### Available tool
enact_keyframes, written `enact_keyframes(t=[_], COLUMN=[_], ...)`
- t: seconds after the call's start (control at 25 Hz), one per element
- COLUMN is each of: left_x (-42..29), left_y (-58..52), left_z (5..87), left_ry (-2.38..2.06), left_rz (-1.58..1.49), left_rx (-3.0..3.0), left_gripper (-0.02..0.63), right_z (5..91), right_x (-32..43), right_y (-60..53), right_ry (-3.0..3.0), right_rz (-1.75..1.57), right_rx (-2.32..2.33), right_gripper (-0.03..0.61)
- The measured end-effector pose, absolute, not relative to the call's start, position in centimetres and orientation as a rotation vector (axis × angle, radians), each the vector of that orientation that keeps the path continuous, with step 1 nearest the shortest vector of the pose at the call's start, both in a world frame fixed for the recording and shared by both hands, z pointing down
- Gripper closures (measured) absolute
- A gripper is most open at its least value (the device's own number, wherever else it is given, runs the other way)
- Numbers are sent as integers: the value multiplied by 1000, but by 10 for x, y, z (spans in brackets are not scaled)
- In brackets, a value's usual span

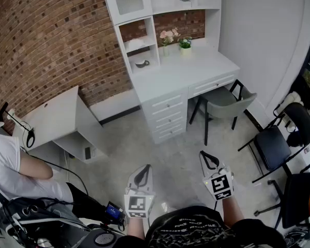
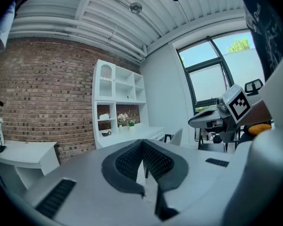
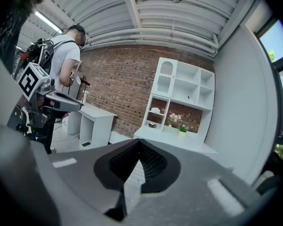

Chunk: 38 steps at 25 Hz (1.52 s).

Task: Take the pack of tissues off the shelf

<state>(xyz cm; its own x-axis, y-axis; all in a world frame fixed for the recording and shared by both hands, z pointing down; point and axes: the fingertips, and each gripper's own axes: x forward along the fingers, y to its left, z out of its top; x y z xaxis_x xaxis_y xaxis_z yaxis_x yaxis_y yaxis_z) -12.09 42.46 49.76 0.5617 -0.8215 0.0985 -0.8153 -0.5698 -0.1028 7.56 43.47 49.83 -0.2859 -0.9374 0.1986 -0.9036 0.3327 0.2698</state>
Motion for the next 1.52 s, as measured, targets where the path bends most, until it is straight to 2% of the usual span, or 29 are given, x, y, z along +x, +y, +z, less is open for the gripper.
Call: enact_keyframes(t=[0.72,1.52], left_x=[-117,-106], left_y=[420,307], left_z=[506,512], left_ry=[1446,1540], left_rz=[-251,-304], left_rx=[-2772,-2729], left_gripper=[606,606], right_z=[507,519], right_x=[74,98], right_y=[433,307], right_ry=[-2311,-2338], right_rz=[-44,-23], right_rx=[1669,1560], right_gripper=[574,574])
